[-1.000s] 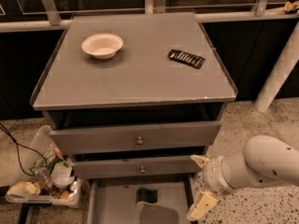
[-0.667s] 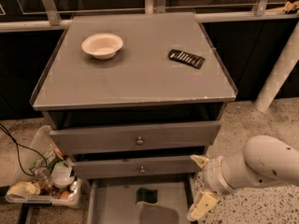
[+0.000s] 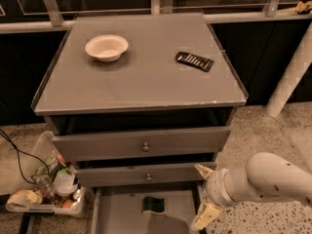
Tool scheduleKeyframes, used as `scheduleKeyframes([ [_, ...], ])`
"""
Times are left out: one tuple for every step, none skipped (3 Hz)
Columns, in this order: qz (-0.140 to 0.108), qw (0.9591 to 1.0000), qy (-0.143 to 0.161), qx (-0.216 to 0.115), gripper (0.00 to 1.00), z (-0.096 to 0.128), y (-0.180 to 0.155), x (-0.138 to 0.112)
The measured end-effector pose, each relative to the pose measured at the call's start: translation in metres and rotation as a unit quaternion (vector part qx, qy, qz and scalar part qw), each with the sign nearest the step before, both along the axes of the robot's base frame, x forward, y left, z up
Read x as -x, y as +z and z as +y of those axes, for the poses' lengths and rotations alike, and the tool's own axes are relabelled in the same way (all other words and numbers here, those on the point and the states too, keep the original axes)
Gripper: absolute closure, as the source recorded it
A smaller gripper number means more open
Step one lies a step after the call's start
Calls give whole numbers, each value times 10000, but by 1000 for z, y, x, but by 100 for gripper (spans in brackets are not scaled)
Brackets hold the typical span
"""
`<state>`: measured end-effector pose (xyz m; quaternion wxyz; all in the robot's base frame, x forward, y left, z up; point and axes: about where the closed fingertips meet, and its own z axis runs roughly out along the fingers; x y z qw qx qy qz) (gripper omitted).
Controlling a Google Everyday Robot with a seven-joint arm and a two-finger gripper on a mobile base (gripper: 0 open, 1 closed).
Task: Pick sponge from bottom drawer and place on counter
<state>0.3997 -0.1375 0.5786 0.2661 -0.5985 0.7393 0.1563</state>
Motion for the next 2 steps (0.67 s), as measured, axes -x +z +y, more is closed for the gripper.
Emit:
scheduleKeyframes([
  [-148, 9998, 35, -159, 0, -13, -50, -17],
  [-164, 9992, 84, -366, 0, -22, -104, -28],
])
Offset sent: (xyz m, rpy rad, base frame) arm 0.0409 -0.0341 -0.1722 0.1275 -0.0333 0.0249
